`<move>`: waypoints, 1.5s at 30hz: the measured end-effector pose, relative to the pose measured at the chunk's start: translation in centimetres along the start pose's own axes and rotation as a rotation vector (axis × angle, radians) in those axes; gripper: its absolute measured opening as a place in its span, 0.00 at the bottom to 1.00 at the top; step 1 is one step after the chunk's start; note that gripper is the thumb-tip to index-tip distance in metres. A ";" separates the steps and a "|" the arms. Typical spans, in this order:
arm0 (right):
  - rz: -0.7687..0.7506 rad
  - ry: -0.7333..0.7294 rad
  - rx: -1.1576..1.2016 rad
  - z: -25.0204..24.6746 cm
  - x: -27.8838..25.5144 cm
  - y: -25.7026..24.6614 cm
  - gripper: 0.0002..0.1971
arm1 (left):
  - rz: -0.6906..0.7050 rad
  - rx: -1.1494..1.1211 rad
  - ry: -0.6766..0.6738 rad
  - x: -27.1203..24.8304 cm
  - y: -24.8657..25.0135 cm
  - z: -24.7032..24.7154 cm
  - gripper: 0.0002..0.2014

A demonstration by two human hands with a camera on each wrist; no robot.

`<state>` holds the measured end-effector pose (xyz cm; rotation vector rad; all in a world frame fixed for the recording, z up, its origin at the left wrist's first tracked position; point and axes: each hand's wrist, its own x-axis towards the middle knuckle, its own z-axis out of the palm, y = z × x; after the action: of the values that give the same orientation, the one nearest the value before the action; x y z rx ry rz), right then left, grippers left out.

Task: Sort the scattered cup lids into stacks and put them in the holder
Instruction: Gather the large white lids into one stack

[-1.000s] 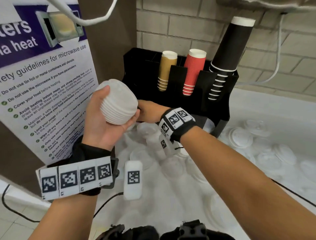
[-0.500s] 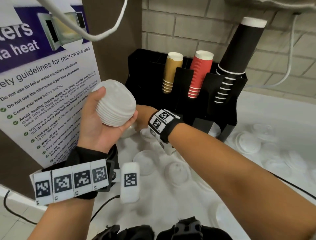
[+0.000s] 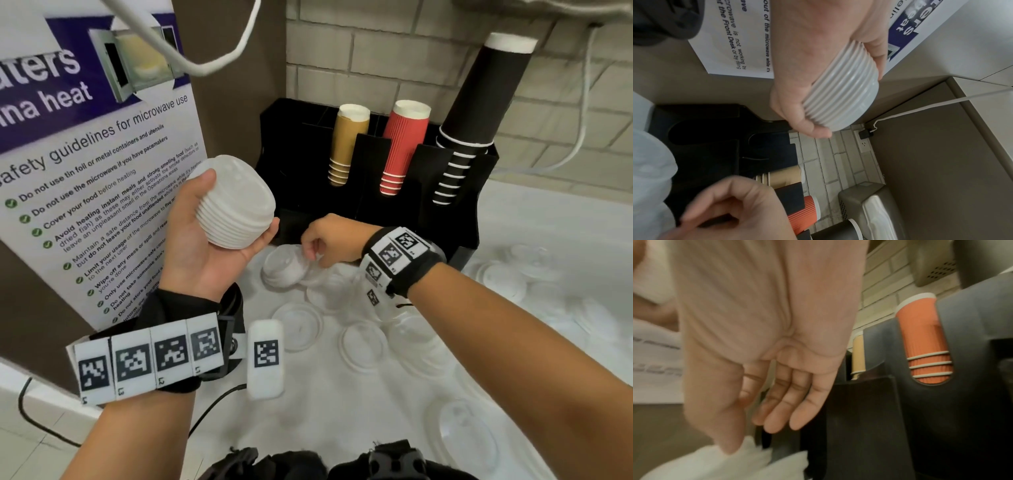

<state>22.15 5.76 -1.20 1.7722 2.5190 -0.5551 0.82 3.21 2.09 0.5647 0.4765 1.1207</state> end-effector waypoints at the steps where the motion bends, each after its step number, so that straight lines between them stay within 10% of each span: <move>1: 0.028 0.039 0.043 -0.2 -0.2 0.4 0.06 | -0.002 -0.001 -0.001 0.0 0.0 0.0 0.21; 10: 0.220 -0.104 -0.084 2.3 3.1 -2.8 0.45 | -0.026 -0.033 -0.059 0.5 -0.5 0.4 0.46; 24: 0.139 -0.303 -0.266 0.8 4.6 -3.6 0.45 | -0.019 -0.011 -0.063 0.2 -0.7 0.7 0.50; 34: 0.157 -0.076 0.005 -0.6 2.8 -3.2 0.43 | -0.001 0.011 -0.063 0.0 -0.8 1.3 0.30; 38: 0.280 -0.277 -0.098 1.7 2.8 -2.3 0.48 | -0.008 0.019 -0.086 -0.1 -1.0 1.3 0.44; 45: 0.156 -0.099 0.007 3.3 2.3 -2.0 0.49 | -0.019 -0.005 -0.090 -0.2 -0.9 1.1 0.46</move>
<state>18.87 6.31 -4.26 1.8723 2.2936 -0.6275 2.05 2.49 2.39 0.6024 0.4007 1.0738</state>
